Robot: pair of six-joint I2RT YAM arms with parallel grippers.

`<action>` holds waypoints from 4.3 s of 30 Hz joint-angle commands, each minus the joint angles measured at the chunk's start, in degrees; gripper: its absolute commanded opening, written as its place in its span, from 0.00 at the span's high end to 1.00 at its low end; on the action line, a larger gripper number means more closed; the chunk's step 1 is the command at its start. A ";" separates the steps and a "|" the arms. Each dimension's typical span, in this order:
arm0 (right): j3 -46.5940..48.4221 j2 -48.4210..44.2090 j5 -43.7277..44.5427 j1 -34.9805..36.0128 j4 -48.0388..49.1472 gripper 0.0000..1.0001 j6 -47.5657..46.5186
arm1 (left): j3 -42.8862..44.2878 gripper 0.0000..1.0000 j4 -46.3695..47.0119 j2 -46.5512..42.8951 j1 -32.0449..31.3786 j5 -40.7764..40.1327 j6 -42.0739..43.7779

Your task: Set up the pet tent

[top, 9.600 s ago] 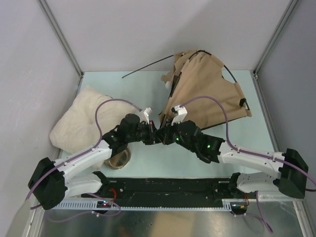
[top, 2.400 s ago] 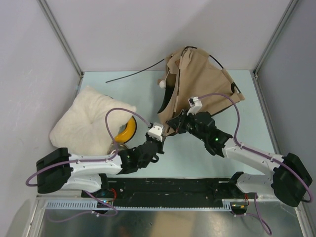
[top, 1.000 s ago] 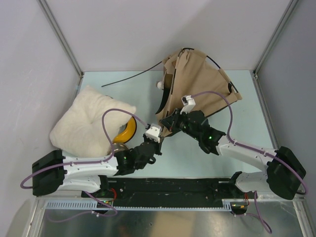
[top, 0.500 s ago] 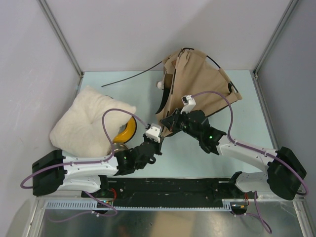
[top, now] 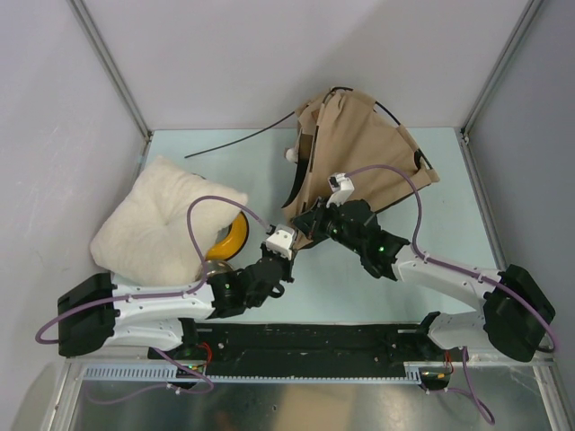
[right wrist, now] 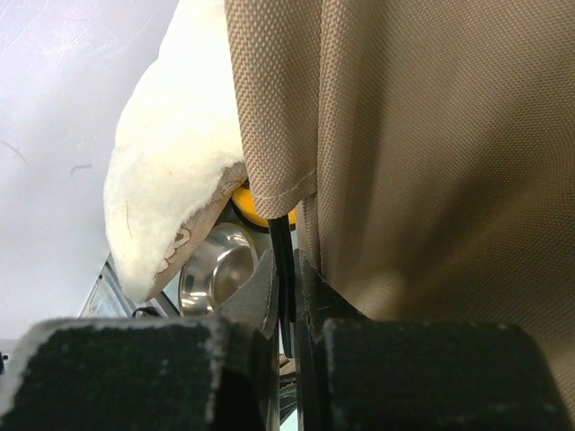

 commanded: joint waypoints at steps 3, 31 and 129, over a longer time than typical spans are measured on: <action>5.34 -0.99 17.16 -4.14 12.44 1.00 -1.83 | -2.48 1.00 -16.45 -0.07 -3.64 7.32 1.13; 0.55 -3.32 16.54 2.57 11.70 1.00 -3.28 | -1.37 1.00 -18.25 -5.39 2.01 12.31 1.45; -25.14 -13.89 11.66 13.09 12.56 1.00 -13.65 | 9.94 0.28 -29.74 -26.58 20.78 8.97 1.89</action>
